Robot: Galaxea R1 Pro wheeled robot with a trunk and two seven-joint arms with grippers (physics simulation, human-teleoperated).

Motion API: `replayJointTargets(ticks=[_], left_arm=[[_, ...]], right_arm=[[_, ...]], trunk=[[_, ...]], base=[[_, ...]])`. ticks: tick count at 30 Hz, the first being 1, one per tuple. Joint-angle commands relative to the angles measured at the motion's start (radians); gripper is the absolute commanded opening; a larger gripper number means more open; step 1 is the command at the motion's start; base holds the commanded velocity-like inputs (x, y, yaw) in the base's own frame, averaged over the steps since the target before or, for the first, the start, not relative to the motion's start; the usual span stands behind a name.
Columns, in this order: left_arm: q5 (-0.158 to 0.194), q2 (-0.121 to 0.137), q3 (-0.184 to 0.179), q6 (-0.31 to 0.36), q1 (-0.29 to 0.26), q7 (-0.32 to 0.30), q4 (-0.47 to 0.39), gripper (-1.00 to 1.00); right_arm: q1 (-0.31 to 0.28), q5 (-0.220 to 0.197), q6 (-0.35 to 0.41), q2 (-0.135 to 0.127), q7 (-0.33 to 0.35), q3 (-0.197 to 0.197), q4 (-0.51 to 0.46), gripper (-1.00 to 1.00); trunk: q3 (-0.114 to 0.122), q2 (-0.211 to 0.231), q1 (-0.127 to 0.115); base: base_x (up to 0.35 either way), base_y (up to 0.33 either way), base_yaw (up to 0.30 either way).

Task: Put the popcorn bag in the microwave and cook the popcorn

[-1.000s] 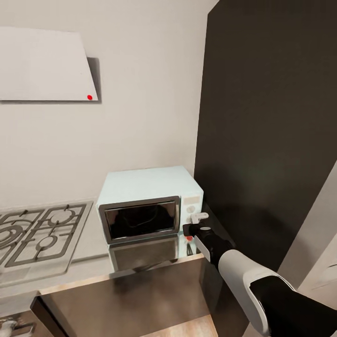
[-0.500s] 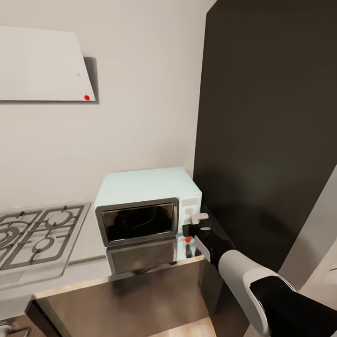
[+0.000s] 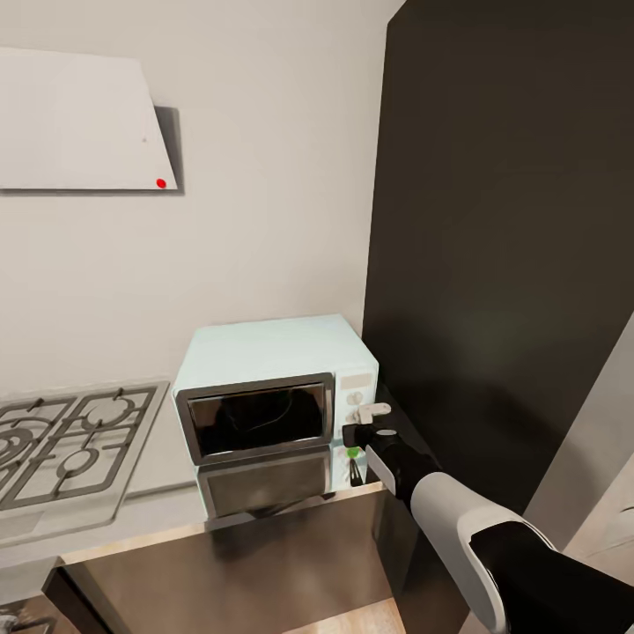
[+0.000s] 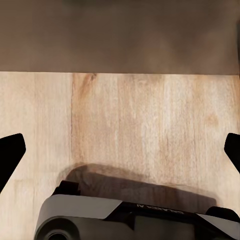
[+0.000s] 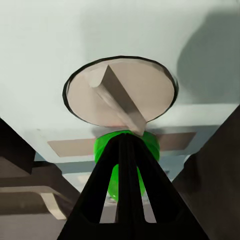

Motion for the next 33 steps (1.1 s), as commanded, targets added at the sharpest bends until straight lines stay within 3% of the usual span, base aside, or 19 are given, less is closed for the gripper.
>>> replayJointTargets(ticks=[1, 9, 33], left_arm=[[0.001, -0.001, 0.004, -0.003, 0.0, -0.001, 0.0, 1.0], [0.008, -0.002, 0.002, -0.005, 0.001, 0.001, -0.001, 1.0], [0.002, -0.004, 0.002, -0.005, 0.001, 0.0, -0.001, 1.0]], right_arm=[[-0.01, 0.014, 0.006, 0.0, -0.033, 0.003, -0.003, -1.0], [-0.01, 0.014, 0.006, 0.0, -0.033, 0.003, -0.003, -1.0], [-0.006, 0.014, 0.005, 0.0, -0.032, 0.003, -0.003, -1.0]], trunk=[[-0.002, -0.001, 0.001], [-0.002, -0.001, 0.001], [-0.002, -0.001, 0.001]], base=[[0.0, 0.0, 0.0], [-0.124, 0.0, 0.0], [-0.339, 0.0, 0.0]])
